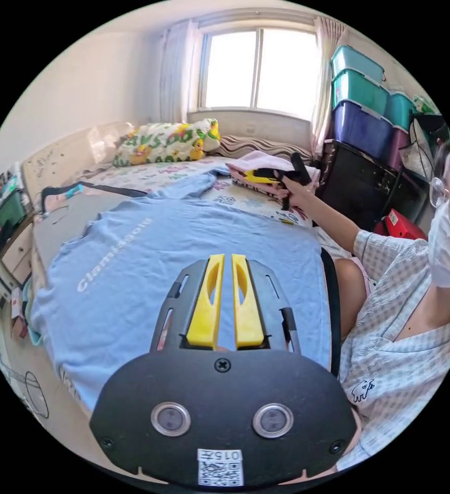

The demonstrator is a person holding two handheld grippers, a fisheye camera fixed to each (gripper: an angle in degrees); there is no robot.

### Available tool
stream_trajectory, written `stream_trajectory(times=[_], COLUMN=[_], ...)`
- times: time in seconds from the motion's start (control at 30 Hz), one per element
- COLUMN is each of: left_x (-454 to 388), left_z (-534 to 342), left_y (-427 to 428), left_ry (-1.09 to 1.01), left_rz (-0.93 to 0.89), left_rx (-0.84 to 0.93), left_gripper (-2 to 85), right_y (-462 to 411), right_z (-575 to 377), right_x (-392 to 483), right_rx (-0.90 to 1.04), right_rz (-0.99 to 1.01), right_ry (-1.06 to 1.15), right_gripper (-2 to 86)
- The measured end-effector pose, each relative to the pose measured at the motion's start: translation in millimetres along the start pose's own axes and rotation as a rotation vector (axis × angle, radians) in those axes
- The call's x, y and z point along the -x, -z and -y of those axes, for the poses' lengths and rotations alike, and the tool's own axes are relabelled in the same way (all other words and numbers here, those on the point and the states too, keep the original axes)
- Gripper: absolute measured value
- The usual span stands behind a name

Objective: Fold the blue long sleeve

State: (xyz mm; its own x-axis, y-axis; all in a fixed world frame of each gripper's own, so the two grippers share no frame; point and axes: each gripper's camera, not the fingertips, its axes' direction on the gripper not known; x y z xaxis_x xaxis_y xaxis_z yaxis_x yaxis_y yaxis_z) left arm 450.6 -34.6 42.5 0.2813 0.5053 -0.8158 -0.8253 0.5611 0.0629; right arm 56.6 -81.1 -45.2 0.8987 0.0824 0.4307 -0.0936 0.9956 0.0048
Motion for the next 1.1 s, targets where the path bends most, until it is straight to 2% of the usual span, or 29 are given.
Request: stream_trajectory(times=[0.13,0.3,0.37,0.43,0.5,0.7,0.83,0.9,1.0,1.03,1.07,1.1], left_x=[56.6,162.1,178.9,174.8,154.3,150.4,166.2,197.7,238.4,243.4,249.0,249.1], left_z=[87.3,207.0,224.3,228.3,223.7,229.2,228.7,217.1,191.2,186.4,176.9,167.9], left_y=[-38.1,-98.4,-128.6,-162.0,-184.8,-183.8,-163.4,-110.7,-42.3,-32.3,-15.1,-1.6], left_ry=[0.015,0.173,0.201,0.148,0.019,-0.033,0.055,0.173,0.317,0.333,0.353,0.351], left_rz=[0.075,0.094,0.022,-0.063,0.025,0.128,0.131,0.138,0.079,0.075,0.094,0.135], left_rx=[0.029,0.016,0.051,0.175,0.274,0.282,0.225,0.029,-0.122,-0.124,-0.123,-0.123], left_gripper=[2.3,5.9,6.4,6.6,6.6,6.0,6.7,7.6,8.9,9.3,9.9,10.5], right_y=[-47.9,-94.4,-123.5,-124.1,-119.9,-117.3,-91.6,-89.9,-109.1,-124.1,-137.9,-143.0], right_z=[51.2,101.1,108.4,112.0,106.9,89.0,61.1,46.9,15.9,-3.0,-27.9,-42.7], right_x=[-6.4,-10.9,-13.4,-13.5,-18.5,-6.2,55.3,96.6,162.3,189.4,216.4,229.3], right_rx=[0.002,-0.041,0.035,0.045,0.013,-0.001,-0.143,-0.122,0.083,0.222,0.341,0.381], right_rz=[-0.159,-0.279,-0.34,-0.315,-0.275,-0.264,-0.259,-0.207,0.088,0.176,0.201,0.195], right_ry=[-0.101,-0.138,-0.15,-0.159,-0.194,-0.183,0.121,0.31,0.608,0.735,0.869,0.945], right_gripper=[13.3,16.0,16.1,15.8,14.0,4.3,2.6,2.3,2.3,2.5,2.7,2.9])
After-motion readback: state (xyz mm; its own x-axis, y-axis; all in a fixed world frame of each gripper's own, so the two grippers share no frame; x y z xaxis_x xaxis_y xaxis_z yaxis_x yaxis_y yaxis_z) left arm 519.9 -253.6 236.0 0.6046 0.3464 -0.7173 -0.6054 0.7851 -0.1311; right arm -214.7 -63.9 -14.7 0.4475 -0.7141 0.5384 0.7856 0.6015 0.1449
